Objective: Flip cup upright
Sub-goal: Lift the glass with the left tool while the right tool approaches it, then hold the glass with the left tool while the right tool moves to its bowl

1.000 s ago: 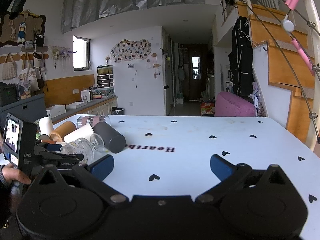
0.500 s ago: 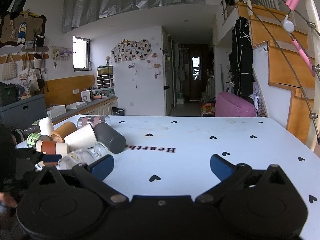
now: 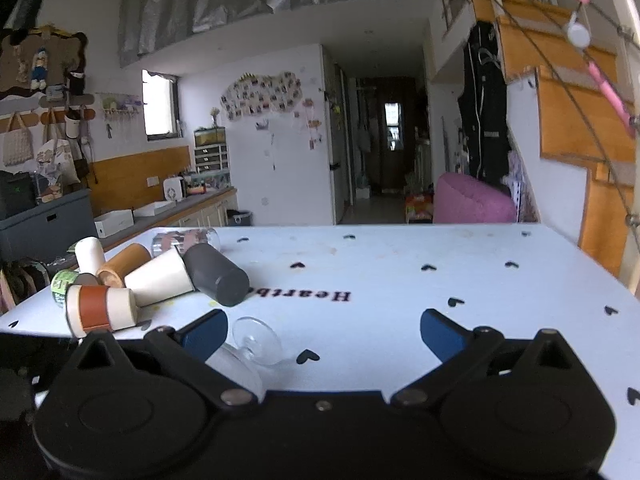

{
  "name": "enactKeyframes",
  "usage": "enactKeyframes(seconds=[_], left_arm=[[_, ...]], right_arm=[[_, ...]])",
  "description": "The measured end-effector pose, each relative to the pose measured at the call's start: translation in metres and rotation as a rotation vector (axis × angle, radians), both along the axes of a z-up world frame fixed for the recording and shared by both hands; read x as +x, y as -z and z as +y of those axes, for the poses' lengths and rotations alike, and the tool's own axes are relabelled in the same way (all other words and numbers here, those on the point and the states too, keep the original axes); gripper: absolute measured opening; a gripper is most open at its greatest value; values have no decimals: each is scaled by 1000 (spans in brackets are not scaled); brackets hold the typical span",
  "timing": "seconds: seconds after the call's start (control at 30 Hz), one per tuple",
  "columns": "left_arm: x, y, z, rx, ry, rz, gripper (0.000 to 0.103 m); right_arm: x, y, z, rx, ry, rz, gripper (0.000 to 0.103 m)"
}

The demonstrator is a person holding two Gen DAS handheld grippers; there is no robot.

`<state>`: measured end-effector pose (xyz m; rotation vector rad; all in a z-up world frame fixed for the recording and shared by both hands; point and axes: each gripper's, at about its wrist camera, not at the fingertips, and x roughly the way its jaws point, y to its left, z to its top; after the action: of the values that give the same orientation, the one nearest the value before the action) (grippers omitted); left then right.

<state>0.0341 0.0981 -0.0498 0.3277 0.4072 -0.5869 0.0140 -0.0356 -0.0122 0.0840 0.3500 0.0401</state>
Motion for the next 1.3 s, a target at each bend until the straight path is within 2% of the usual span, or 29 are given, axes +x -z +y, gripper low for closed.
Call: enactKeyframes(seconds=[0.13,0.23,0.27,0.43,0.63,0.9,1.1,1.2,1.3], left_arm=[[13,11,-1,-30,-46,59,48],[11,12,-3,-49,-22,67,64],[9,12,-6,-47,-13,64,66],[16,19,-15,-53,-46,83,68],[18,20,-15,-47,-84,78,68],[31,19,-9,-36,-135,69,69],[53,20,-8,-46,-174,75,68],[48,16,-2,-51,-167,99,68],[27,10,5,-71,-136,119,82]], right_arm=[[28,5,-6,34,-17,46,103],[53,13,-9,51,-18,103,103],[59,15,-11,45,-12,116,103],[68,22,-27,60,48,141,100],[76,21,-38,54,46,166,100],[116,37,-38,1,30,296,100],[110,53,-58,4,83,343,100],[103,55,-68,11,105,345,100],[99,55,-74,19,108,342,100]])
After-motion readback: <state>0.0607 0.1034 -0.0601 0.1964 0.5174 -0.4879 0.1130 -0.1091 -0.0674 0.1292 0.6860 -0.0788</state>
